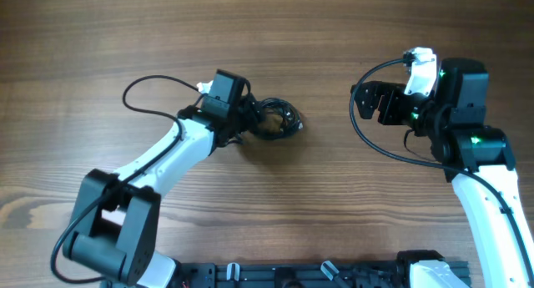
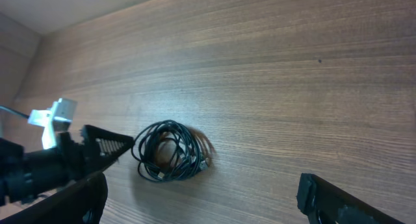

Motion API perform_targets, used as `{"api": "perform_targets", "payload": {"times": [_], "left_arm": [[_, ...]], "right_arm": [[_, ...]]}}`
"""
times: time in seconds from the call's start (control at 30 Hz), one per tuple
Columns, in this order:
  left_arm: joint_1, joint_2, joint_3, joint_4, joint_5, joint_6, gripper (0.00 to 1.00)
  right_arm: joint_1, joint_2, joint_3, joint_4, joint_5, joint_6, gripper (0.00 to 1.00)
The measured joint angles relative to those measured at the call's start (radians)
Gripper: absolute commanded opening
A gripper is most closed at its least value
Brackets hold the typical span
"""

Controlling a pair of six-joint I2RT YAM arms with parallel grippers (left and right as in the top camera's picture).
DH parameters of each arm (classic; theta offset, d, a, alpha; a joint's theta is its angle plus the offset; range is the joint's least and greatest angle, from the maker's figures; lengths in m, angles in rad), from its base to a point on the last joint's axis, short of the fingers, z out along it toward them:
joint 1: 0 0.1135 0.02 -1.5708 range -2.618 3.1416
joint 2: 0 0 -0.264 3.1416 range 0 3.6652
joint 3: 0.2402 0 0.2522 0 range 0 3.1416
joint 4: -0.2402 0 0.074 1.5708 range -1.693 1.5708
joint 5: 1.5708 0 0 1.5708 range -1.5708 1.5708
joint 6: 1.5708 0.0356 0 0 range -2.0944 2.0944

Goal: Untangle cables
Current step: 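Grasp the black cable bundle's left side with the left gripper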

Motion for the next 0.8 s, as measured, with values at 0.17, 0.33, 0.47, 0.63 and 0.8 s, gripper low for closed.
{"api": "perform_targets", "payload": {"times": [0.17, 0.33, 0.47, 0.63, 0.8], "left_arm": [[-0.01, 0.047, 0.0, 0.027, 0.0, -0.005, 0.68], [-0.01, 0.067, 0.0, 0.035, -0.012, -0.012, 0.62], [-0.01, 0.092, 0.0, 0.042, -0.026, -0.014, 0.56], [-0.011, 0.118, 0.001, 0.042, -0.03, -0.018, 0.4], [-0.012, 0.118, 0.002, 0.045, -0.029, -0.017, 0.21]], "right_arm": [[0.0, 0.0, 0.0, 0.0, 0.0, 0.003, 0.91], [0.0, 0.0, 0.0, 0.0, -0.003, 0.003, 0.91], [0.0, 0.0, 0.0, -0.002, -0.003, 0.003, 0.91], [0.0, 0.0, 0.0, -0.003, -0.003, 0.003, 0.91], [0.0, 0.0, 0.0, -0.003, -0.003, 0.004, 0.91]]}}
